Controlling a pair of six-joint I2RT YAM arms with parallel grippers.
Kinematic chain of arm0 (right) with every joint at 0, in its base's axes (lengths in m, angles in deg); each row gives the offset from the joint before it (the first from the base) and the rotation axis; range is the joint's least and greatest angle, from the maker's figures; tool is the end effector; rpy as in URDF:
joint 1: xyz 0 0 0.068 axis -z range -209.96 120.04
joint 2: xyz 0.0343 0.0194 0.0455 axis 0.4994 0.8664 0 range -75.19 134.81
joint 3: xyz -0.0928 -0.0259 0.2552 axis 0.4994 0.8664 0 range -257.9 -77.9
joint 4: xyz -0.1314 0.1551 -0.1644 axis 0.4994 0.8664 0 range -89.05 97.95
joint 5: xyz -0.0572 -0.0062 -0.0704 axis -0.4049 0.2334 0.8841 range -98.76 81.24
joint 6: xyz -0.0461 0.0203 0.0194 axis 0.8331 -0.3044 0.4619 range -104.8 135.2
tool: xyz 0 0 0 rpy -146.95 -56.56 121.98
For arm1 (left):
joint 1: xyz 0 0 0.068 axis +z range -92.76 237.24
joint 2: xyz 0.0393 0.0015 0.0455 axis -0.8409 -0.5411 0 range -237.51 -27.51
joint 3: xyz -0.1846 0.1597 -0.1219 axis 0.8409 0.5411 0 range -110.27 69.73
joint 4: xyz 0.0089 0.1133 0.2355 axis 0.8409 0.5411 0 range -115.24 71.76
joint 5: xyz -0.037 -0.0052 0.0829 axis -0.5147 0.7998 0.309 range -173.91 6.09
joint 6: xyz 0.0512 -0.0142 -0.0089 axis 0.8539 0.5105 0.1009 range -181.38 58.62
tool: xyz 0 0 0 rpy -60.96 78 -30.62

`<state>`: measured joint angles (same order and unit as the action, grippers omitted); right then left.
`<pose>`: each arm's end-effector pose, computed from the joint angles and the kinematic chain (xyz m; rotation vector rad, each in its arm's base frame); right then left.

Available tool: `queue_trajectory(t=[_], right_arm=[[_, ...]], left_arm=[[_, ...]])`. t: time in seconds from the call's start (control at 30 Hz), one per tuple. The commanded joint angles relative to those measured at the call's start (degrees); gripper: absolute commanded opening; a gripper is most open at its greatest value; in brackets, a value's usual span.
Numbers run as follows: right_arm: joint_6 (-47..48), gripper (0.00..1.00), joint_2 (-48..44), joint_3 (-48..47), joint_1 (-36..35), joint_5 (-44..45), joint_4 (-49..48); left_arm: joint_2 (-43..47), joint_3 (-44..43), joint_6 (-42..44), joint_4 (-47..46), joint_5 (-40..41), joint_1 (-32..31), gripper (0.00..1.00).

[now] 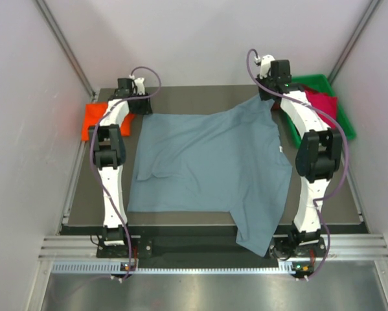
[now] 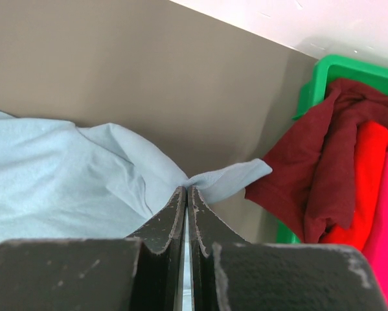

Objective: Fold and stack the t-shirts
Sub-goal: Fold the tshirt

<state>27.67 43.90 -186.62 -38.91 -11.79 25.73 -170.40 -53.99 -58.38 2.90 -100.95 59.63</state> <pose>0.4835 0.0780 0.2960 -0.4351 2.1396 0.0230 0.5550 0.0126 0.1697 0.1512 2.3669 -0.3108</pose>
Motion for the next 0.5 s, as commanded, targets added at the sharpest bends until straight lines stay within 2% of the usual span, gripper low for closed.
queue_trajectory(t=[0.0, 0.1, 0.17, 0.2, 0.23, 0.3, 0.47], right_arm=[[0.5, 0.0, -4.2, -0.7, -1.0, 0.7, -1.5], [0.6, 0.0, -4.1, -0.8, -1.1, 0.7, -1.6], [0.7, 0.0, -4.2, -0.8, -1.2, 0.7, -1.6], [0.7, 0.0, -4.2, -0.9, -1.3, 0.8, -1.7], [0.7, 0.0, -4.2, -0.9, -1.4, 1.0, -1.7], [0.8, 0.0, -4.3, -0.9, -1.4, 1.1, -1.7], [1.6, 0.0, -4.8, -0.8, -1.5, 2.7, -1.7]], left_arm=[[-1.0, -1.8, -0.5, -1.5, 0.3, 0.6, 0.53], [-1.5, -1.8, -0.8, -1.2, 0.0, 0.9, 0.52], [-1.7, -1.7, -0.7, -0.9, -1.1, 1.0, 0.45], [-1.7, -1.5, -0.7, -0.8, -1.5, 1.0, 0.39], [-1.5, -1.5, -0.7, -0.7, -1.8, 1.1, 0.2], [-0.9, -1.1, -1.3, -0.6, -1.6, 1.1, 0.0], [0.9, -1.3, -2.9, -0.9, -0.6, 2.4, 0.0]])
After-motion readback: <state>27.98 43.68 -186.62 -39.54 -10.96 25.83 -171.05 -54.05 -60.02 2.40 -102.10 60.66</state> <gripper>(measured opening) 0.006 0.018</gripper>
